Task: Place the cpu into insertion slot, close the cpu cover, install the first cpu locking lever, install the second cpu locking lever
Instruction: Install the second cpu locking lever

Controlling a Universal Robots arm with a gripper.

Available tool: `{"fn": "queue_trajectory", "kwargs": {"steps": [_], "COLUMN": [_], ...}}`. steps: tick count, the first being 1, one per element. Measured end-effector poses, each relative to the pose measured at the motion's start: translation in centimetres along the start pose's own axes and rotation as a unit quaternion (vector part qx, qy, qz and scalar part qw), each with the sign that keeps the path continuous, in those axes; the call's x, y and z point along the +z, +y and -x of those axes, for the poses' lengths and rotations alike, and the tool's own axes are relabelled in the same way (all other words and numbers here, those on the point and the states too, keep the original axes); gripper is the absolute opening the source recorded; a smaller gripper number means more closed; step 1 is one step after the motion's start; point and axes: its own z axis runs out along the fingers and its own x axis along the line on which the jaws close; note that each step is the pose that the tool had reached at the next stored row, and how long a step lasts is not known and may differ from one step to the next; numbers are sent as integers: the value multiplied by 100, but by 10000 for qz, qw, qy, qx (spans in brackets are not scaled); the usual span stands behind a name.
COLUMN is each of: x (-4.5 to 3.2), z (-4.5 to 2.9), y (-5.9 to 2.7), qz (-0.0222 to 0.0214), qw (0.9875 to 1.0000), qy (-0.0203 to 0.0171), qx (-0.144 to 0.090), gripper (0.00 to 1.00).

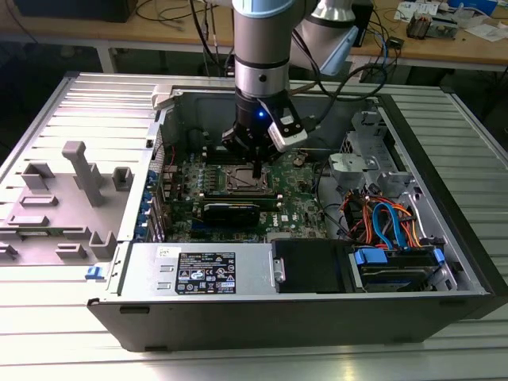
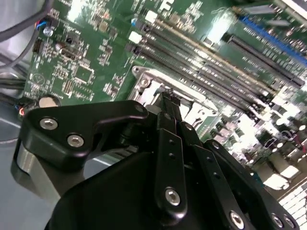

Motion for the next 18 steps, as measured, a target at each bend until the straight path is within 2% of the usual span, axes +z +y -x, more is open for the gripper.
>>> {"fn": "queue_trajectory", "kwargs": {"steps": [3,5,9,13,18], "x": [1,-7,-16,-14,-14], "z": [-17,-34,-108,-142,-182], "y": [-51,-54,-66,-151,-203], "qz": [0,0,0,1,2], "qw": [10000,10000,10000,10000,10000], "qy": [0,0,-1,-1,0], "qx": [0,-3,-15,-20,-43], "gripper": [11,11,11,11,11]}}
